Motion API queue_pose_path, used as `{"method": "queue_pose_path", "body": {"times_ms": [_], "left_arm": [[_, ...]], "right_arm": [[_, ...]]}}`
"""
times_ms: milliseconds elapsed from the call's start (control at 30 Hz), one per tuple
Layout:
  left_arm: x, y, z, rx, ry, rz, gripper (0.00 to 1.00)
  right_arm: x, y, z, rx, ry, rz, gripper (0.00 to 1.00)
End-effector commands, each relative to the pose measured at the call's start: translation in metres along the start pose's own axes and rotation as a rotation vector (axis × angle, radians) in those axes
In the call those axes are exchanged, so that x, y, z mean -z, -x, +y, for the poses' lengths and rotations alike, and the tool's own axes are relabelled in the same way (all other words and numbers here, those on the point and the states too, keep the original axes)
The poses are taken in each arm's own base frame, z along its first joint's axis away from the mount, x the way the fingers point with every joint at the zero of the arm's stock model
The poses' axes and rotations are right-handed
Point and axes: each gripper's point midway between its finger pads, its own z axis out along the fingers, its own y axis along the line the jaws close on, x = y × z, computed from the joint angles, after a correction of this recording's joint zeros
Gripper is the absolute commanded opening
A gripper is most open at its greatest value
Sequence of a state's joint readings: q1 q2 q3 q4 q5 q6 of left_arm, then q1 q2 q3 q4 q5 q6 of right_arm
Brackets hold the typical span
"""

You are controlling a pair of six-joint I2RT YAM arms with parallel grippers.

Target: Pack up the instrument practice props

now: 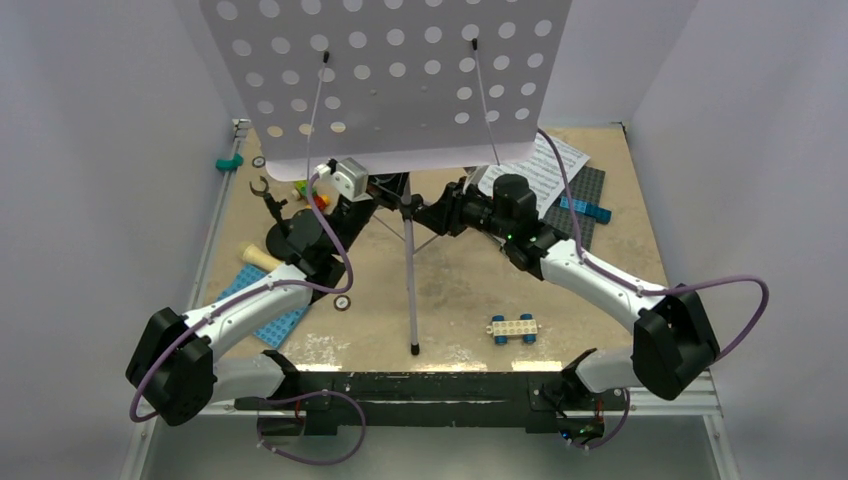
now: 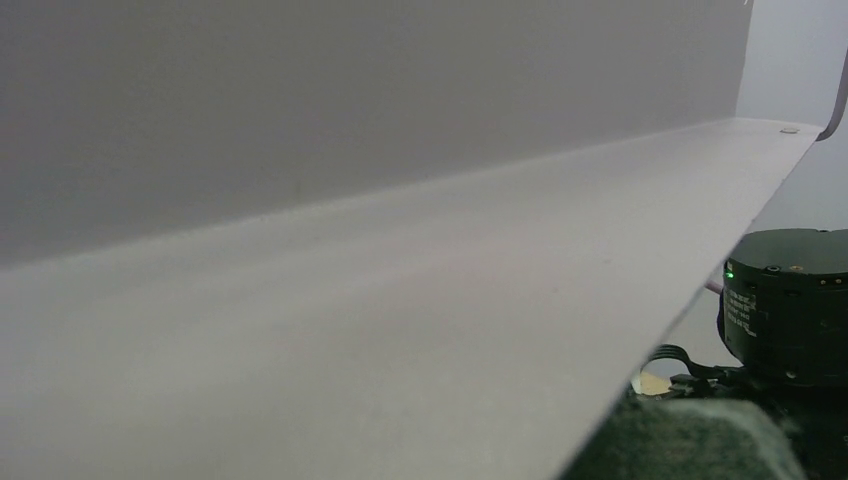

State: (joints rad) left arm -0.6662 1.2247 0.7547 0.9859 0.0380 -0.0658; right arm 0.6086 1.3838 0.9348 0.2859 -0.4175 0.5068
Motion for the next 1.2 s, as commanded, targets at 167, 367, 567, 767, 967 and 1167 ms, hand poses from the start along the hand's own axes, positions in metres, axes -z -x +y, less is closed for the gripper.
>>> {"method": "queue_pose_path", "body": {"times_ms": [167,367,567,767,967,1167], "left_arm": [[0.015,-0.043,-0.032,0.093,-0.123,0.156,0.00],[0.016,-0.041,-0.036,0.101,-0.134,0.157,0.00],[0.017,-0.041,-0.040,0.103,-0.144,0.167,0.00],[0.019,-0.043,-0.039,0.099,-0.134,0.178,0.00],[0.021,-0.043,-0.042,0.101,-0.147,0.183,0.00],[0.023,-0.044,-0.043,0.112,-0.147,0.186,0.00]], "right_arm": [[0.015,-0.004,0.006,-0.092,0.025,0.010,0.57],[0.017,-0.004,0.019,-0.175,0.097,0.005,0.60],[0.019,0.015,0.026,-0.185,0.160,-0.037,0.57],[0.014,0.026,0.026,-0.167,0.157,-0.015,0.46],[0.006,0.018,0.018,-0.136,0.147,0.041,0.27],[0.003,0.012,0.012,-0.097,0.143,0.055,0.13]]}}
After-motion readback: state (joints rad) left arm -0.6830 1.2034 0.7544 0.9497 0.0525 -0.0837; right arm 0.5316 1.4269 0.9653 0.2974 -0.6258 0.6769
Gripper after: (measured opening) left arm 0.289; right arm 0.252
